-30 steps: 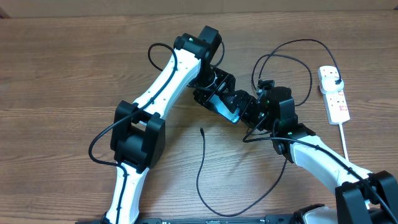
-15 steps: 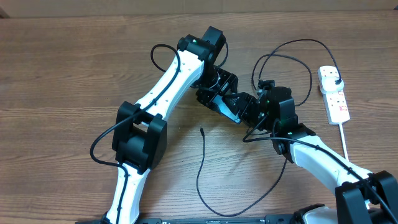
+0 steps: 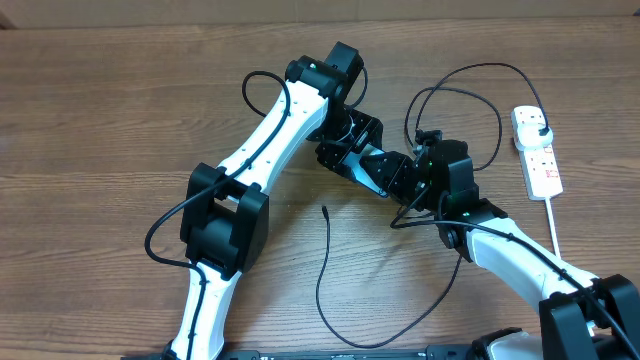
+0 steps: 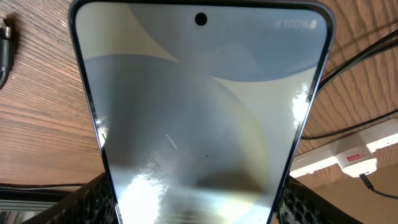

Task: Plug charger to phone and switch on socket
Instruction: 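Close the right gripper on the phone's top edge beside the left gripper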

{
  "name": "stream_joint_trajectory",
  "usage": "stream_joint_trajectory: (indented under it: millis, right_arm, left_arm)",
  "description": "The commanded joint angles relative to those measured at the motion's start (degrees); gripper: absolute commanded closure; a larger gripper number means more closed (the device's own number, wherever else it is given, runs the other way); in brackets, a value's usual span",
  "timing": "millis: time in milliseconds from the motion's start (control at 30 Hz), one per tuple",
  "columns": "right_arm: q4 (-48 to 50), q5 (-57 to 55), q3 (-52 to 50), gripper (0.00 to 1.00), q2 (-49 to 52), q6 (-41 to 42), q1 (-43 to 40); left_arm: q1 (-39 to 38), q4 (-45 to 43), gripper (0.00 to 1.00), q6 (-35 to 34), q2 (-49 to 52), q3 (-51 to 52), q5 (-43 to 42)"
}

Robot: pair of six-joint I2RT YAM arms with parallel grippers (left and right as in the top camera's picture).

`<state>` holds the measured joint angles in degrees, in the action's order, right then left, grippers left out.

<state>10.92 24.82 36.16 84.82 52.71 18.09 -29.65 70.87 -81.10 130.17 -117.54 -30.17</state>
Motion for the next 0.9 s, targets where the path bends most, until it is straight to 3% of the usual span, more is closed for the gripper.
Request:
stream_joint_trajectory:
  millis: [0,100,367,633,867]
  right_arm:
    - [0.3,-0.8,1.0,0.62,0.1,-0.3,0.3]
    - [0.3,-0.8,1.0,0.69,0.1,-0.3,0.3]
    - [-0.1,-1.6,1.0,0.73,0.1,-0.5,0.3]
    - [-0.4,-2.2,1.0,0.86,0.1,-0.5,0.3]
    - [-0.3,-2.3,1.0,0.92,0.1,-0.5,0.3]
  left_arm:
    - [-0.5,0.0,0.96,-1.4,-1.0,-1.9,-1.7]
    - [-0.5,0.0,0.96,-1.4,-1.0,-1.9,-0.7]
    - [-0.5,-1.1,0.96,-1.4,-1.0,-1.9,-1.5]
    - [-0.5,-1.1,0.96,-1.2,-1.0,-1.9,-2.7]
    - [-0.4,-1.1,0.96,-1.2,-1.0,-1.9,-2.6]
